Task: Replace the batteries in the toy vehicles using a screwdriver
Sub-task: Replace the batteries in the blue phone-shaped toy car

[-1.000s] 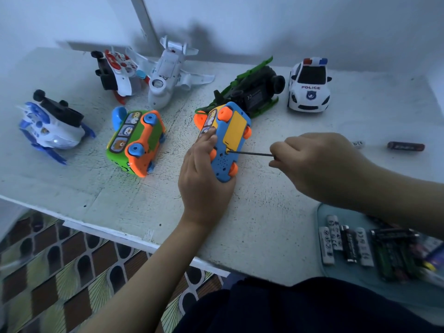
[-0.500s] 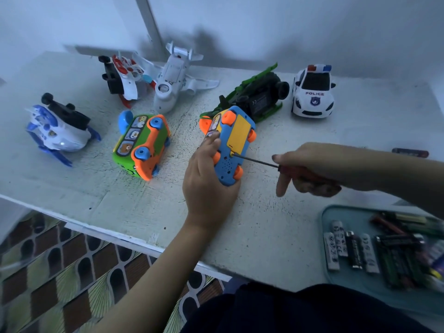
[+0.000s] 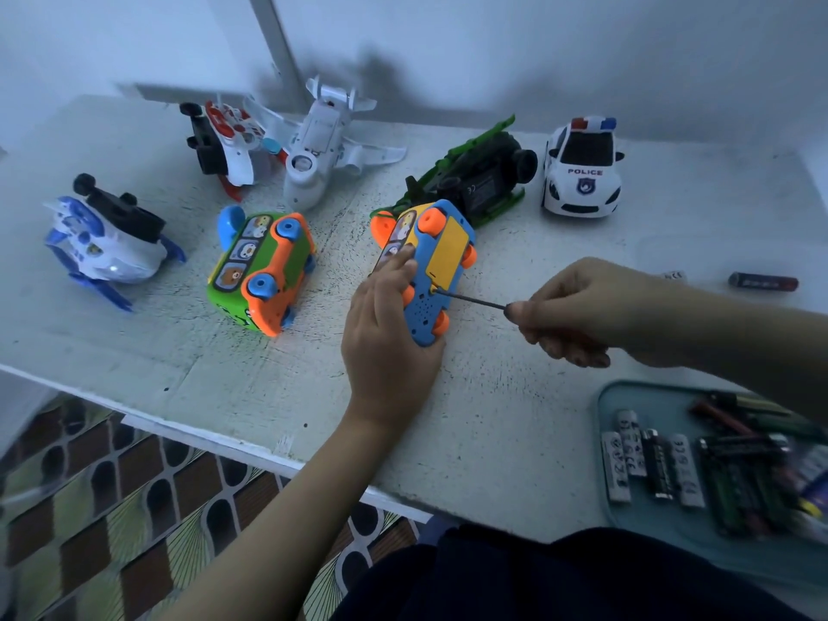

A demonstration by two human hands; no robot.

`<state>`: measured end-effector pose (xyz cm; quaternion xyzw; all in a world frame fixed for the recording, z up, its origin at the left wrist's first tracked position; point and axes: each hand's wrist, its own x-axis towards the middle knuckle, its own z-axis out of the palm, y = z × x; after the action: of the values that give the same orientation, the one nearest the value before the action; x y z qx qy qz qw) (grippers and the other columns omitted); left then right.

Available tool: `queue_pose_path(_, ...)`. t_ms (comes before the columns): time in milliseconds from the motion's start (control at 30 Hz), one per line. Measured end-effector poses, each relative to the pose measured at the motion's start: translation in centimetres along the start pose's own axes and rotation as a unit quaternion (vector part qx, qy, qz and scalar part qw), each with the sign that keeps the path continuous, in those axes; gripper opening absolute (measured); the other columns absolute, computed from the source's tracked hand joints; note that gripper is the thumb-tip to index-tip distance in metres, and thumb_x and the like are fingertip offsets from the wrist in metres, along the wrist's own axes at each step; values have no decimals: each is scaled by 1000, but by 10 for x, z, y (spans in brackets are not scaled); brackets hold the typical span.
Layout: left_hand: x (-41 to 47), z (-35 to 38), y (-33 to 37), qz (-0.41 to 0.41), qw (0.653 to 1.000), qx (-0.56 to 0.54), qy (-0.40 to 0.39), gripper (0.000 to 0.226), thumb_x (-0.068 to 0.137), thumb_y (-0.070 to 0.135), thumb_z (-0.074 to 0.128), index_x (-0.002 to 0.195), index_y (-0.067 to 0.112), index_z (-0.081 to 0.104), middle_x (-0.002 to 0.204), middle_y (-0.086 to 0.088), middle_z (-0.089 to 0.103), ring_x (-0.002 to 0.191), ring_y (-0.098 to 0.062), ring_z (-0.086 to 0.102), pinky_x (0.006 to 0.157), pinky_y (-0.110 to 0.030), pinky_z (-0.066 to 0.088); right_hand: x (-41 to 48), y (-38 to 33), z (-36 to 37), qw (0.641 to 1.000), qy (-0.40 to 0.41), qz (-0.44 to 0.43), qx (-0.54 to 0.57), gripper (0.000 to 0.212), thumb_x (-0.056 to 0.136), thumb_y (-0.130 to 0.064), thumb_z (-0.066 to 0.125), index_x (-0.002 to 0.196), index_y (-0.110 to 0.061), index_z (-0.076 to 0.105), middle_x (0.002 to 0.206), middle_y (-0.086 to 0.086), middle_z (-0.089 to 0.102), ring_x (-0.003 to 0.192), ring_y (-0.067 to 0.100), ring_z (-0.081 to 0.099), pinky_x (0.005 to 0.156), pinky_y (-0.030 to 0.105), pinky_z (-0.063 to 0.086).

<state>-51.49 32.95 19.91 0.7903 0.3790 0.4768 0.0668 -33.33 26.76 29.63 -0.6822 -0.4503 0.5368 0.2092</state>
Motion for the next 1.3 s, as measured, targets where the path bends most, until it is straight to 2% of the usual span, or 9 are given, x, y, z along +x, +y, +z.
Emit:
queue_pose_path(67,0,0,0,-4,1000,4,1,69,62,5,84,117,13,44,125,-9,62,114,-20,55,84,-33,53,0,4,1,978,82,-108,-159,36,89,-32,63,64,-5,65,46,-1,56,36,9,45,38,22,38)
queue_pose_path(167,0,0,0,-25,1000,5,5,70,61,5,84,117,15,43,125,-9,63,108,-21,57,81,-32,52,4,13,4,841,210,-294,-404,38,90,-32,62,62,-7,65,48,-1,52,41,14,40,46,29,40)
queue_pose_path(367,0,-1,0,-5,1000,4,4,68,63,4,84,117,14,43,125,-9,62,116,-21,55,85,-36,53,8,22,-2,691,293,-412,-517,20,83,-16,58,69,-3,63,55,5,54,41,25,46,40,21,33)
queue_pose_path(600,-1,1,0,4,1000,0,4,66,65,6,83,117,13,44,125,-9,63,119,-19,53,88,-32,51,-2,-8,-10,881,132,-101,-443,49,86,-56,56,83,-8,65,64,3,65,56,17,61,58,33,55)
queue_pose_path(800,0,0,1,6,1000,2,3,66,64,6,83,117,13,44,123,-10,63,115,-19,53,87,-34,51,0,-13,-13,987,-63,67,-134,59,96,-51,39,75,-3,67,39,-1,37,30,12,30,34,16,25)
queue_pose_path(1000,0,0,0,5,1000,0,4,65,64,6,83,116,13,44,124,-10,63,117,-19,53,87,-33,51,-1,-11,-12,915,-178,180,313,20,80,-23,51,69,-6,52,48,-5,41,31,2,36,26,12,30)
queue_pose_path(1100,0,0,1,8,1000,-1,0,66,64,6,84,115,13,44,124,-11,63,116,-20,54,86,-36,53,-1,-10,-11,936,-155,162,273,19,83,-22,53,72,-7,51,49,-6,41,31,0,31,26,10,25)
queue_pose_path(1200,0,1,0,16,1000,-3,-2,66,63,3,84,115,13,44,123,-11,63,117,-20,52,88,-35,51,1,-8,-11,994,-60,73,63,27,94,-24,54,73,-6,57,48,-4,45,34,4,30,33,13,22)
queue_pose_path(1300,0,2,-1,5,1000,0,2,66,63,4,83,115,13,44,124,-10,63,117,-20,53,88,-32,51,-3,-11,-6,974,75,-67,-203,31,92,-31,60,72,-9,67,51,-6,55,41,3,42,47,22,36)
